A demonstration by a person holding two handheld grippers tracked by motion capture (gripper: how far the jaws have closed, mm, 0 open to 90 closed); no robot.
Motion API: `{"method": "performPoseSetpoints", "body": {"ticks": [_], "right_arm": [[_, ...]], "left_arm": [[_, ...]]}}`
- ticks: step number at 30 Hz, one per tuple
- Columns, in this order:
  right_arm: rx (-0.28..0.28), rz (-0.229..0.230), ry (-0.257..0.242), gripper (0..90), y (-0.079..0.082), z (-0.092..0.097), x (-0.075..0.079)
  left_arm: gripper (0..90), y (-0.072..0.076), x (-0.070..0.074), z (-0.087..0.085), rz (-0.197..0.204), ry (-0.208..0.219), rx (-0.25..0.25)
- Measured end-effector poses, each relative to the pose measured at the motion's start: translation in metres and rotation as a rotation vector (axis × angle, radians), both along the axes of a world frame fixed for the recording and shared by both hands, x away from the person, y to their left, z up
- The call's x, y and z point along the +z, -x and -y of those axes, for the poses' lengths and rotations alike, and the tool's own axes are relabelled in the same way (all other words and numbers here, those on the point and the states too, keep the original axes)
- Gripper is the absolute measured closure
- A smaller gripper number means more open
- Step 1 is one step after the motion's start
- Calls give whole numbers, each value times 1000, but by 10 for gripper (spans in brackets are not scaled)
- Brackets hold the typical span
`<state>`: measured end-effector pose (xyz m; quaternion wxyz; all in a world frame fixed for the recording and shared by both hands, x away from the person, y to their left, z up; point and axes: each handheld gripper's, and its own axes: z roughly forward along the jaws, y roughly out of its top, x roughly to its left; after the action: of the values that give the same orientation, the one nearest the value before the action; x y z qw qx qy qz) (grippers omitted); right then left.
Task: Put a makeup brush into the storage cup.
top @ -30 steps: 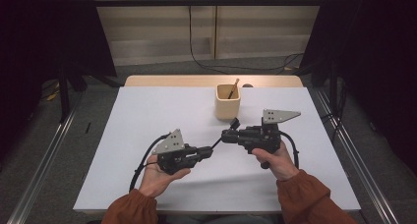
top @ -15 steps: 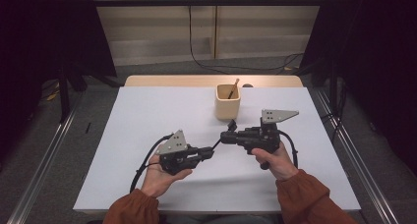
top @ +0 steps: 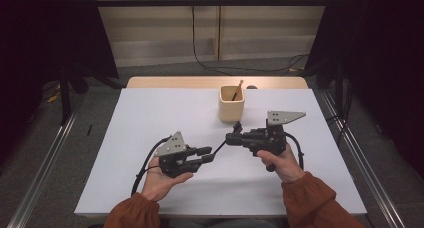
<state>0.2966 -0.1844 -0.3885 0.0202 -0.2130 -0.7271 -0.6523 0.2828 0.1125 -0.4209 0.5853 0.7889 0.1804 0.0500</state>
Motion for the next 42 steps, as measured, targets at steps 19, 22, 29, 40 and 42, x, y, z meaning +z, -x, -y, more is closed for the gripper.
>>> {"method": "performPoseSetpoints", "body": {"ticks": [19, 22, 29, 40, 42], "right_arm": [[-36, -3, 24, 854, 1, 10, 3], [-50, -8, 22, 854, 1, 13, 4], [-68, 3, 45, 854, -1, 15, 8], [-104, -1, 70, 854, -3, 27, 10], [-115, 0, 70, 854, -4, 30, 10]], "left_arm": [[214, 3, 5, -20, -36, 5, 140], [127, 3, 5, -23, -36, -10, 169], [55, 2, 4, -37, -49, 2, 234], [33, 8, 3, -66, -25, -6, 265], [33, 10, 3, -71, -20, -8, 281]]}}
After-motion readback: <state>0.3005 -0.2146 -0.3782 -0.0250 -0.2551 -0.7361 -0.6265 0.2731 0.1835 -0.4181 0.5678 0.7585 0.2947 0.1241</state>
